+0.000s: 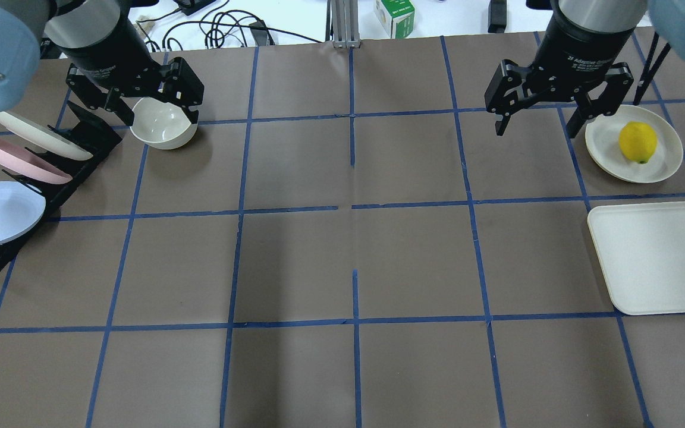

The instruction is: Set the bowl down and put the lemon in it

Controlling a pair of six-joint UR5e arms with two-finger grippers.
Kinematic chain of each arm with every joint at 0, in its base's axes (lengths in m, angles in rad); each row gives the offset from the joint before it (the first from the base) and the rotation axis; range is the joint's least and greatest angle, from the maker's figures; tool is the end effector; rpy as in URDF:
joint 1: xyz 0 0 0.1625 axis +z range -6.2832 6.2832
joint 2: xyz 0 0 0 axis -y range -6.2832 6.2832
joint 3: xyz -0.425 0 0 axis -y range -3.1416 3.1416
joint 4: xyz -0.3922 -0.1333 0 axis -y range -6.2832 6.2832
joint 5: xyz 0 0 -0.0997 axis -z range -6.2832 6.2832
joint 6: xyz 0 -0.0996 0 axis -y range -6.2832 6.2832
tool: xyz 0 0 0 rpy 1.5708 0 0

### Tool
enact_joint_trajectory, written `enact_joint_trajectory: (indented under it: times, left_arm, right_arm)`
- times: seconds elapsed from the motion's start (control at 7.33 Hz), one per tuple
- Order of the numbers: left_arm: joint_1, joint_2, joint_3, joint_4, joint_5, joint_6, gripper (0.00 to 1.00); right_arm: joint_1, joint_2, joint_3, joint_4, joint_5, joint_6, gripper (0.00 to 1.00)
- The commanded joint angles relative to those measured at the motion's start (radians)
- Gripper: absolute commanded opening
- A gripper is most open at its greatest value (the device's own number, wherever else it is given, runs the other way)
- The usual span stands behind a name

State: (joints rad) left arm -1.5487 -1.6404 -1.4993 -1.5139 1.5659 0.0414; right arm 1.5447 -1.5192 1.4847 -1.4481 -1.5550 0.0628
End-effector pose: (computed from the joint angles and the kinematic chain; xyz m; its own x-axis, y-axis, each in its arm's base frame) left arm -0.1221 -0.5300 0.4936 -0.9998 0.0195 0.0025 0.0193 0.9981 -0.0589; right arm 0.1217 -0.5078 0.4925 -0.9959 0.0899 -0.0102 0.0887 0.9921 0.0889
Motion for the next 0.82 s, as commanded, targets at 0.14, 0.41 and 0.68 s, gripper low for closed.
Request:
enact_joint_trajectory:
  times: [0.14,0.41,0.68]
  left_arm:
    - [0.002,-0.003,-0.001,0.017,0.002,0.000,1.00]
    - [0.027,-0.024,0.002,0.036,-0.006,0.021,1.00]
    - [0.044,-0.167,0.043,0.177,0.012,0.139,1.00]
  right_arm:
    - [0.000,0.001,0.000,-0.002,0.004,0.000,1.00]
    - [0.000,0.002,-0.006,-0.014,-0.007,0.005,1.00]
    - [-0.017,0.045,-0.001,-0.029,0.006,-0.004,1.00]
